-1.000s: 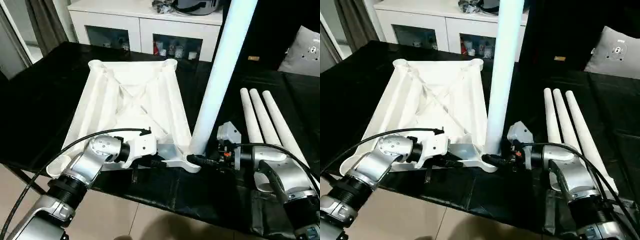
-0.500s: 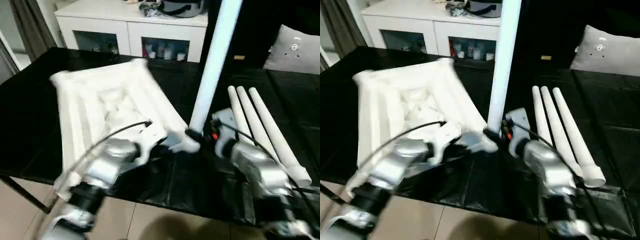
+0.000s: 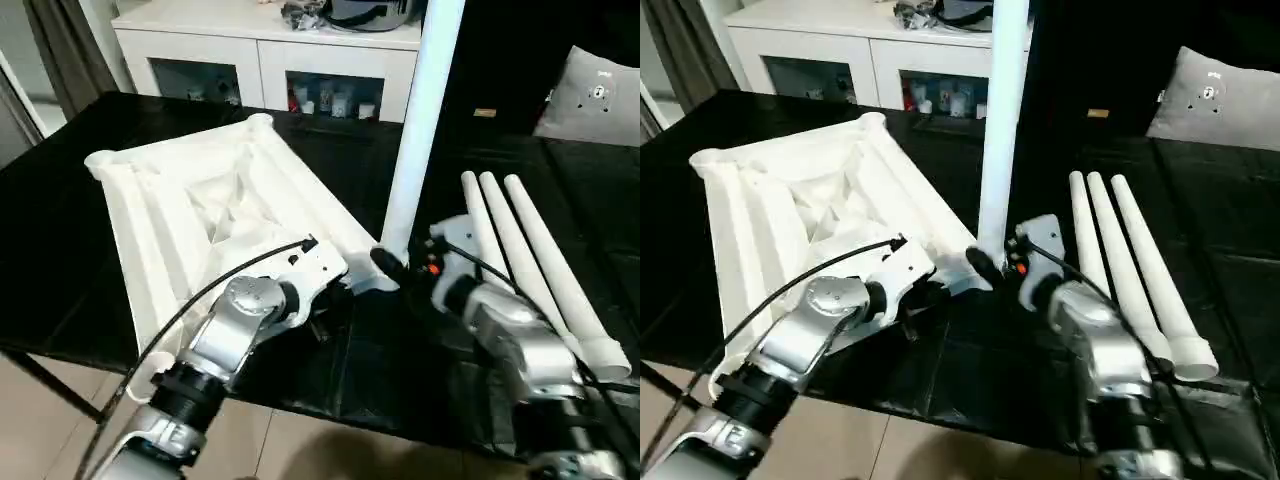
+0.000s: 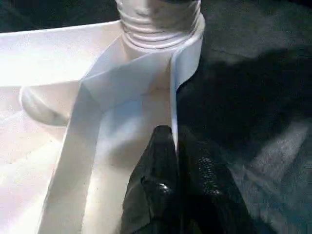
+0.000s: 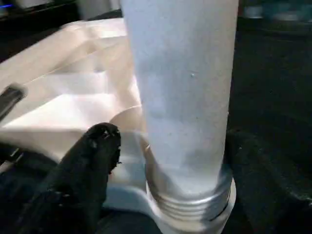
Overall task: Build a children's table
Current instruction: Rotate leg to tighten
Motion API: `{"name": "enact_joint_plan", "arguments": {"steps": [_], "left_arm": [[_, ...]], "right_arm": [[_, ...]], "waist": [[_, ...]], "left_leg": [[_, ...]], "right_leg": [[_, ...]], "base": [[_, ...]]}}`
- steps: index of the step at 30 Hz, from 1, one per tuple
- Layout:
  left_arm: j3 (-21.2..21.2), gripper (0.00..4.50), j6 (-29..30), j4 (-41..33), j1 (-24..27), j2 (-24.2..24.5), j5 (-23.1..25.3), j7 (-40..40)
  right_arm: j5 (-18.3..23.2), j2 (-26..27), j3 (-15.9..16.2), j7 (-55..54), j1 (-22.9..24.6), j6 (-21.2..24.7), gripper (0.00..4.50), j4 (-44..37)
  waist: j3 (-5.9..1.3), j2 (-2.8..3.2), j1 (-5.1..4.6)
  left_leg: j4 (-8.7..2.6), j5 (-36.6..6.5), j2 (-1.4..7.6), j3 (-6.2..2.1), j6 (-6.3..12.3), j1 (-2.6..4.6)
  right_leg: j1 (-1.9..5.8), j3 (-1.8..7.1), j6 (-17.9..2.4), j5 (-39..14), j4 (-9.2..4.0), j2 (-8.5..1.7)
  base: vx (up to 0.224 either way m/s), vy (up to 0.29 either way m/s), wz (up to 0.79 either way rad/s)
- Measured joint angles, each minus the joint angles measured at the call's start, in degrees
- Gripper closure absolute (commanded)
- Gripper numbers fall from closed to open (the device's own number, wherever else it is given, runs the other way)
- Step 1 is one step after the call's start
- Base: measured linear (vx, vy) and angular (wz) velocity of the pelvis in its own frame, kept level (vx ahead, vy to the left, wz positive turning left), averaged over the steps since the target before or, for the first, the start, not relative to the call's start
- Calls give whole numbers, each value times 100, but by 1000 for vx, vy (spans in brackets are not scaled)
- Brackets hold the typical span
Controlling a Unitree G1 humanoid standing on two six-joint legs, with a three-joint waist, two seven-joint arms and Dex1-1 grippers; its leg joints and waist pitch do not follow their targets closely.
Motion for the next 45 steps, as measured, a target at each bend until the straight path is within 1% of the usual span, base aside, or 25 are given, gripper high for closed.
{"name": "enact_joint_plan", "arguments": {"steps": [2,3,6,8,10,14,15,16,18,19,22,23,24,26,28,31,32,33,34,36,40,44,45], "left_arm": [[-26,450,-180,36,-8,149,-2,-193],[-91,450,-359,72,-40,281,-6,-385],[-168,450,-819,178,-61,572,-62,-844],[-227,450,-1110,235,-80,806,-148,-1200],[-242,450,-1287,290,-92,959,-181,-1483],[-338,450,-1393,293,-150,1120,-263,-1985],[-340,450,-1402,293,-150,1137,-295,-2086],[-355,450,-1430,293,-153,1162,-319,-2213],[-403,450,-1514,304,-160,1197,-352,-2337],[-418,450,-1543,319,-170,1200,-362,-2376],[-455,450,-1632,366,-201,1198,-397,-2456],[-458,450,-1641,367,-201,1195,-401,-2465],[-464,450,-1650,367,-201,1188,-403,-2477],[-463,450,-1652,367,-201,1184,-404,-2495],[-461,450,-1652,367,-201,1183,-405,-2510],[-462,450,-1649,366,-201,1181,-413,-2531],[-462,450,-1644,367,-201,1179,-421,-2535],[-461,450,-1637,367,-201,1179,-435,-2537],[-461,450,-1635,367,-201,1178,-439,-2536],[-455,450,-1617,393,-201,1174,-450,-2534],[-418,450,-1535,403,-186,1122,-469,-2498],[-324,450,-1237,300,-110,1063,-520,-2380],[-245,450,-1052,265,-71,992,-515,-2222]], "right_arm": [[16,-195,29,295,14,-81,39,-44],[23,-425,107,598,17,-138,34,-68],[27,-850,261,1278,18,-280,3,-139],[15,-1137,345,1641,31,-399,3,-143],[-19,-1254,390,1863,32,-518,3,-143],[-6,-1353,644,2322,91,-532,3,-156],[-5,-1354,688,2378,110,-532,18,-155],[8,-1335,713,2451,117,-532,18,-154],[39,-1334,732,2508,116,-537,44,-150],[53,-1330,747,2531,115,-542,44,-140],[75,-1283,801,2579,113,-586,64,-120],[78,-1267,808,2589,111,-588,75,-112],[79,-1256,833,2617,107,-588,96,-97],[82,-1256,863,2669,107,-588,109,-90],[81,-1263,862,2667,100,-587,130,-78],[82,-1263,849,2661,90,-587,140,-51],[87,-1260,844,2662,90,-587,162,-41],[91,-1254,840,2662,91,-587,172,-36],[90,-1254,839,2662,91,-587,172,-35],[101,-1223,815,2647,118,-584,191,-36],[211,-1119,744,2537,233,-508,196,-55],[289,-885,639,2200,283,-271,199,-103],[275,-730,580,1947,278,-185,200,-99]], "waist": [[0,0,8],[0,0,23],[1,-2,30],[1,-3,41],[1,-4,46],[2,-5,73],[3,-7,83],[3,-7,94],[4,-10,118],[5,-11,130],[5,-11,164],[5,-11,168],[5,-11,175],[5,-12,176],[5,-12,177],[5,-12,180],[5,-12,181],[5,-13,181],[5,-13,181],[3,-15,181],[1,-19,184],[-4,-35,156],[-2,-38,144]], "left_leg": [[1,0,0,0,1,-7],[1,2,0,0,5,-10],[2,2,0,-1,13,-23],[2,14,1,-5,37,-34],[4,13,1,-5,40,-37],[12,7,1,-5,48,-43],[15,6,1,-4,50,-45],[17,6,1,-4,50,-45],[18,6,1,-4,50,-44],[18,7,1,-4,49,-43],[20,7,1,-4,48,-42],[21,7,1,-4,48,-42],[22,7,1,-4,48,-42],[23,7,1,-4,48,-43],[23,7,1,-4,48,-43],[23,6,1,-4,49,-43],[23,6,1,-4,49,-44],[23,6,1,-4,49,-44],[23,6,1,-4,49,-44],[23,6,1,-4,49,-42],[24,6,1,-4,49,-40],[26,9,1,-4,44,-27],[28,6,1,-3,33,-14]], "right_leg": [[-4,0,0,0,-1,0],[-5,0,2,-1,-4,0],[-12,-1,6,-4,-4,0],[-16,-5,-15,8,-4,0],[-17,-6,-20,9,-3,0],[-17,-6,-20,8,-6,-3],[-17,-6,-20,8,-5,-4],[-17,-6,-20,9,-5,-4],[-17,-6,-21,9,-2,-4],[-17,-6,-22,10,0,-4],[-17,-6,-23,10,2,-4],[-17,-6,-23,10,2,-4],[-17,-6,-23,10,2,-5],[-16,-6,-23,11,2,-5],[-16,-6,-22,10,2,-5],[-16,-6,-21,9,2,-5],[-16,-6,-21,9,1,-5],[-16,-6,-21,9,1,-5],[-16,-6,-21,9,1,-5],[-16,-6,-21,9,2,-5],[-12,-6,-21,9,2,-5],[-5,-5,-19,8,5,-5],[3,-3,-10,4,6,-5]], "base": [[0,0,0],[0,0,0],[0,0,0],[0,0,0],[0,0,0],[0,0,0],[0,0,0],[0,0,0],[0,0,0],[0,0,0],[0,0,0],[0,0,0],[0,0,0],[0,0,0],[0,0,0],[0,0,0],[0,0,0],[0,0,0],[0,0,0],[0,0,0],[0,0,0],[0,0,0],[0,0,0]]}}
